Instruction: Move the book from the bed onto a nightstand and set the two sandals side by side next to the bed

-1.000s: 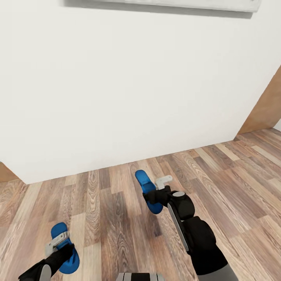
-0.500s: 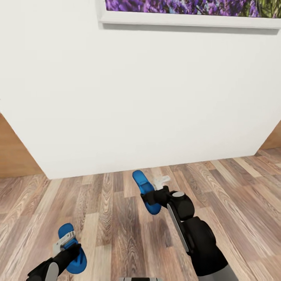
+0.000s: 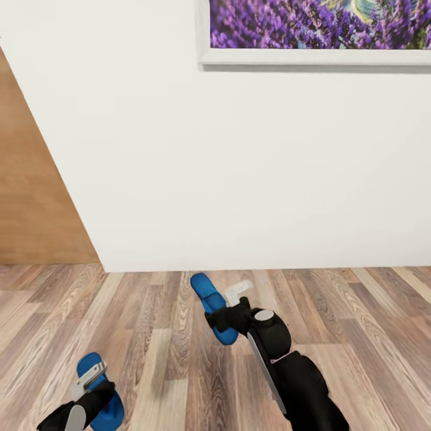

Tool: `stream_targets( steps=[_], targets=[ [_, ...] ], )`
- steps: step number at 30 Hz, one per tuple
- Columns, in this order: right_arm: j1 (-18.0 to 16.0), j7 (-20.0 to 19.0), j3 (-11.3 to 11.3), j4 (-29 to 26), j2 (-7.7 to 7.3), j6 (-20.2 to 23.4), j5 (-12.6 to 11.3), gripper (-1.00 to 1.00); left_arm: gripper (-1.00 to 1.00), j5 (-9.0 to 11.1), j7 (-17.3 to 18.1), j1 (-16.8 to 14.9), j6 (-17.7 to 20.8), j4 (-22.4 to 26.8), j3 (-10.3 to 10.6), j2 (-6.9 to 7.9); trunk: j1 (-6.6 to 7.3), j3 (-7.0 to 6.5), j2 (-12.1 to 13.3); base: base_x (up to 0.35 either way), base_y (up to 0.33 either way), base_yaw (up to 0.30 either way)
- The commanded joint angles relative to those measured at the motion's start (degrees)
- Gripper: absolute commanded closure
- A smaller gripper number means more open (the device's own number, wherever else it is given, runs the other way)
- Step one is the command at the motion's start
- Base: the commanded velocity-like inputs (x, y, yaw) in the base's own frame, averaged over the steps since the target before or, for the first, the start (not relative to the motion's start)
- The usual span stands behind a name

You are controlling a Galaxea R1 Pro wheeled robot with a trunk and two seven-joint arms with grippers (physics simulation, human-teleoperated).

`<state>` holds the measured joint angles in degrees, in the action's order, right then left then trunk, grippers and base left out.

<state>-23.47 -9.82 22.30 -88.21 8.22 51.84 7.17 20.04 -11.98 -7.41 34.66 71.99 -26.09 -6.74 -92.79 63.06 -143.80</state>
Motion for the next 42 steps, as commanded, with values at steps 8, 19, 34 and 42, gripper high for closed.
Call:
stream_targets(
  steps=[8,19,34,42],
  targets=[
    [1.0,-0.5,4.4,1.2,0.17,0.2,0.5,1.00,1.00,4.1,-1.7,-4.3,-0.2,-7.5,0.1,0.24,0.22,-1.73,0.1,0.000,0.000,0.284],
    [1.1,-1.0,4.1,0.5,-0.10,0.7,0.4,1.00,1.00,4.1,-1.7,-4.4,-0.3,-8.2,0.7,0.24,0.50,-4.16,0.2,0.000,0.000,0.284],
    [1.0,-0.7,4.4,0.0,-0.02,0.3,0.7,1.00,1.00,3.7,-1.7,-4.5,-0.5,-10.4,6.1,0.46,0.58,-4.82,0.3,0.107,-0.129,0.179],
    [0.4,-1.1,4.5,4.3,0.39,0.5,0.7,1.00,1.00,3.7,-1.8,-4.5,-1.3,-10.7,5.9,0.56,0.58,-4.77,0.3,0.204,-0.267,0.242]
  ],
)
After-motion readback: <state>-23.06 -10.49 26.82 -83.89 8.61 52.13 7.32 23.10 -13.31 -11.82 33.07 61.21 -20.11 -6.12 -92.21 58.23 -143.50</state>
